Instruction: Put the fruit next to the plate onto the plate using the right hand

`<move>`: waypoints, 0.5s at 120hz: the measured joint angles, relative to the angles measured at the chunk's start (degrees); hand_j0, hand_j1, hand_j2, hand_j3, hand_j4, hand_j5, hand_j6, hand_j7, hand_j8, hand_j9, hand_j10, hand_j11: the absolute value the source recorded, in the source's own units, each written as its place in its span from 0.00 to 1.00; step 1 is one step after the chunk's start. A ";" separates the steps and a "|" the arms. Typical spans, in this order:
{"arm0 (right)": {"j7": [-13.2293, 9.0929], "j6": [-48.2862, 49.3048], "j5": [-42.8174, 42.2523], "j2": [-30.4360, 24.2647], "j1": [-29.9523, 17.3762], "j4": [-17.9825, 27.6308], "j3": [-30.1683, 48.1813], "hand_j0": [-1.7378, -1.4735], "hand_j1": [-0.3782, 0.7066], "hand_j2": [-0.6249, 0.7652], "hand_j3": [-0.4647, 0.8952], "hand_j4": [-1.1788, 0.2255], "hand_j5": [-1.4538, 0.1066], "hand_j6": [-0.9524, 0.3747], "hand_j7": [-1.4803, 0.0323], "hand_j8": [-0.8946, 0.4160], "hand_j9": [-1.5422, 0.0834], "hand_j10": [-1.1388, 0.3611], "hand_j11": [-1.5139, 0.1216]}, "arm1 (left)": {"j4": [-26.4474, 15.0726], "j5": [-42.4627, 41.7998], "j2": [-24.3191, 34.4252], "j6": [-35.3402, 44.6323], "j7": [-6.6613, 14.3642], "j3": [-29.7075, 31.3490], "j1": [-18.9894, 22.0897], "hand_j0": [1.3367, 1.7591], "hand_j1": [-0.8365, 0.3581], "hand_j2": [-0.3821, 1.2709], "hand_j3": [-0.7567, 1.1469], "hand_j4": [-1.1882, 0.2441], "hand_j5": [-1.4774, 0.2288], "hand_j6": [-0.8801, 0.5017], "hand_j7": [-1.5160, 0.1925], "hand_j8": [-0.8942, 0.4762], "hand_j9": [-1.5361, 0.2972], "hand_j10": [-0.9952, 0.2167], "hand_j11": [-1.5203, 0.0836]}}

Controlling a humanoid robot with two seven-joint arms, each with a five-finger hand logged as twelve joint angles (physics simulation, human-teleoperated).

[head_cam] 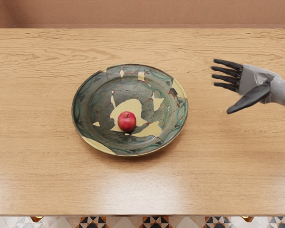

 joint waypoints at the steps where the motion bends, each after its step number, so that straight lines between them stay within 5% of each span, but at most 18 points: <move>1: 0.00 0.17 0.50 0.02 -0.23 -0.37 0.20 0.30 0.05 0.45 0.34 0.83 0.92 0.70 0.96 0.67 0.93 0.75 0.91 | 0.00 -0.01 0.00 0.00 0.00 0.00 0.00 0.76 0.98 0.23 0.40 0.82 0.86 0.63 0.88 0.64 0.83 0.81 0.94; 60: 0.00 2.26 9.61 0.23 -5.28 -7.23 3.21 0.30 0.05 0.45 0.34 0.82 0.91 0.70 0.96 0.67 0.93 0.74 0.91 | -0.01 0.00 0.00 0.00 0.00 0.01 0.00 0.76 0.98 0.23 0.40 0.82 0.86 0.63 0.88 0.64 0.83 0.81 0.94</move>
